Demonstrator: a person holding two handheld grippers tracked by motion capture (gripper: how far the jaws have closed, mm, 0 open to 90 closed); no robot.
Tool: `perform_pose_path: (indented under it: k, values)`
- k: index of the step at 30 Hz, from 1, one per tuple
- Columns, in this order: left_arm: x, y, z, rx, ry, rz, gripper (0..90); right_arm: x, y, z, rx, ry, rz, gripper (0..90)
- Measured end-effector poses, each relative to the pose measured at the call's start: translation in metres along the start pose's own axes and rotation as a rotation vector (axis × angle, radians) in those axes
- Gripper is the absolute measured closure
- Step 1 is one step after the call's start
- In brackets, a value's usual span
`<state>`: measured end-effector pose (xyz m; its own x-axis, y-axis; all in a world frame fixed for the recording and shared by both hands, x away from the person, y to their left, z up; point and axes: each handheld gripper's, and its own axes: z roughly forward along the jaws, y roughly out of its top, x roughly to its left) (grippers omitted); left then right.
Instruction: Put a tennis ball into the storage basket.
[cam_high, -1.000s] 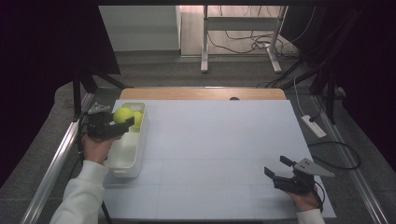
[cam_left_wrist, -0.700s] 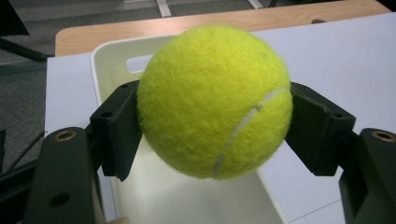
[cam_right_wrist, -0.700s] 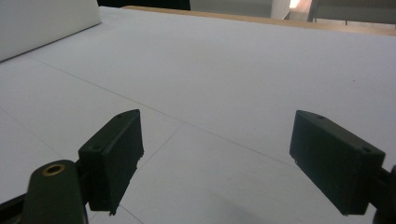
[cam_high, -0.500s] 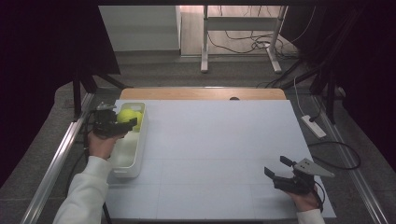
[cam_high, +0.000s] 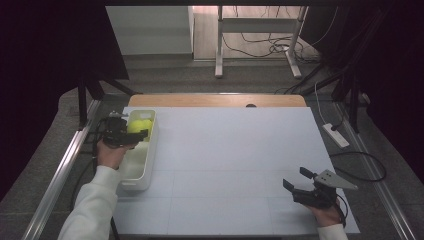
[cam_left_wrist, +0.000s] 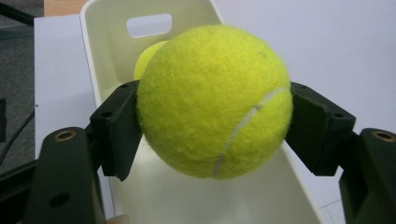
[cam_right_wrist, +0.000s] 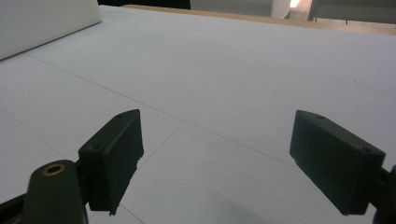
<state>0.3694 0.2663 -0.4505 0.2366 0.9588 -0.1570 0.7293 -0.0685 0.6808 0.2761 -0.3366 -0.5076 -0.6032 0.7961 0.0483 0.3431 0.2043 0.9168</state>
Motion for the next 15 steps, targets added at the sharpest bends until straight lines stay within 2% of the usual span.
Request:
perform_pose_path:
  k: [15]
  values:
    - [0.0021,-0.0012,0.0047,0.052,0.001,-0.001,26.6,-0.0003,-0.0001,-0.0003,-0.001,0.000,0.000,16.9]
